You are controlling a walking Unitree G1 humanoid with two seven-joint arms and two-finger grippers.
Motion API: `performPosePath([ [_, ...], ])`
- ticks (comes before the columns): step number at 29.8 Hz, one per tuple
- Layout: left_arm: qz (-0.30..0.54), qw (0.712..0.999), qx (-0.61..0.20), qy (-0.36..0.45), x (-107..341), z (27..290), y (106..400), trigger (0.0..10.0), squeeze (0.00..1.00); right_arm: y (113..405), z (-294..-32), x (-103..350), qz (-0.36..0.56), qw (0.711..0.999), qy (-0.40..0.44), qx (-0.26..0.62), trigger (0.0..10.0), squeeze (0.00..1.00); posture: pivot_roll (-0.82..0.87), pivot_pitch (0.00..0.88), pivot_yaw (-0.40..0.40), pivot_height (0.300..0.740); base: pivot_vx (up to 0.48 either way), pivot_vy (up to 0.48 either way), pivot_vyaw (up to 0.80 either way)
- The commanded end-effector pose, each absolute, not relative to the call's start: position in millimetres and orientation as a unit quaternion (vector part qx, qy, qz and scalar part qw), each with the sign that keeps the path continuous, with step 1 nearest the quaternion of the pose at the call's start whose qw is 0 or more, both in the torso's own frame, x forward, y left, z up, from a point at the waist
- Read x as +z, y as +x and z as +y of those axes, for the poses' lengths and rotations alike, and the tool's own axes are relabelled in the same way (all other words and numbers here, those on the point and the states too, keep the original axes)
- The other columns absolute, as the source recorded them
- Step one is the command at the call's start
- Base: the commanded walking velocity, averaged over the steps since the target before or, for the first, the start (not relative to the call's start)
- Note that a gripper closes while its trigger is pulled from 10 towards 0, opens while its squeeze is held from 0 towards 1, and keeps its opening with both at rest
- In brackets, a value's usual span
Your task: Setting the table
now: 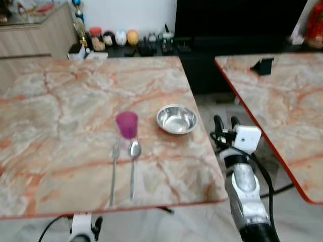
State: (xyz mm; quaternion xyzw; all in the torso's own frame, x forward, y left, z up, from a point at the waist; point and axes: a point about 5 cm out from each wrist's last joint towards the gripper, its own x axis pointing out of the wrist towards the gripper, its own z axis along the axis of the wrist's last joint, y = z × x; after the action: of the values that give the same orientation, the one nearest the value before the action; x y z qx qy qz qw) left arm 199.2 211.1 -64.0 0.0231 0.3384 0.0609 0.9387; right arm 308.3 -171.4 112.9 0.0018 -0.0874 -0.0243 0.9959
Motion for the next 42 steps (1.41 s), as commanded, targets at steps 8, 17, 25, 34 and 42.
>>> performPosePath([
  [8, 0.357, 0.932, 0.06, 0.023, -68.5, 213.4, 191.8, 10.0, 0.0, 311.4, -171.4, 121.5, -0.1, 0.995, 0.008, -0.023, 10.0, 0.0, -0.09, 0.0, 0.001, 0.736, 0.03, 0.0, 0.0],
  [17, 0.403, 0.913, 0.065, 0.021, -82.0, 219.3, 163.4, 10.0, 0.0, 319.3, -179.9, 127.6, -0.088, 0.995, 0.018, -0.045, 10.0, 0.0, -0.09, 0.001, 0.002, 0.736, 0.0, 0.0, 0.0],
  [25, 0.404, 0.912, 0.067, 0.021, -81.6, 221.8, 163.1, 10.0, 0.0, 350.7, -180.2, 131.4, -0.005, 0.999, 0.027, -0.028, 10.0, 1.0, -0.1, 0.003, 0.007, 0.736, 0.0, 0.0, 0.0],
  [34, 0.387, 0.92, 0.06, 0.02, -76.8, 217.7, 175.1, 10.0, 0.0, 378.7, -165.9, 141.2, 0.061, 0.995, 0.076, 0.013, 10.0, 1.0, -0.09, 0.007, 0.006, 0.736, 0.0, 0.0, 0.0],
  [42, 0.382, 0.922, 0.063, 0.021, -75.8, 218.3, 176.3, 10.0, 0.0, 386.2, -152.7, 137.6, 0.109, 0.984, 0.127, 0.055, 10.0, 1.0, -0.09, 0.012, 0.004, 0.736, 0.0, 0.0, 0.0],
])
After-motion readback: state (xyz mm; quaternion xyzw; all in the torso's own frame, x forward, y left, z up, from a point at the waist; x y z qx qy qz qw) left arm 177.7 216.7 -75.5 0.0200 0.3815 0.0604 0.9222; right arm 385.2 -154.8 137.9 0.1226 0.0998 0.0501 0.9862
